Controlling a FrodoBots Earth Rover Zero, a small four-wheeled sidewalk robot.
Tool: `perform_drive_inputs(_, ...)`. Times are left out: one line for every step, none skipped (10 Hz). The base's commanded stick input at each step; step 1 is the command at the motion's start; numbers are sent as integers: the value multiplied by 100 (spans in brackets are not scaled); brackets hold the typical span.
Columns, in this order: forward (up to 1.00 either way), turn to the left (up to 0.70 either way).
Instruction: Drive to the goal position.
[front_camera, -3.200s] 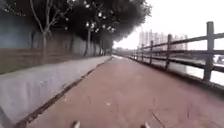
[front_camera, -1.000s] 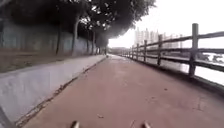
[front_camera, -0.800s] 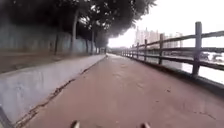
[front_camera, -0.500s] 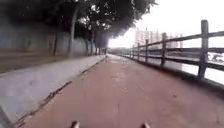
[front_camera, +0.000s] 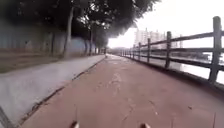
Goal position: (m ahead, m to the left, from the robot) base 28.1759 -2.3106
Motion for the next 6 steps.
perform_drive_inputs(70, 0)
perform_drive_inputs(70, 0)
perform_drive_inputs(70, 0)
perform_drive_inputs(70, 0)
perform_drive_inputs(70, 0)
perform_drive_inputs(70, 0)
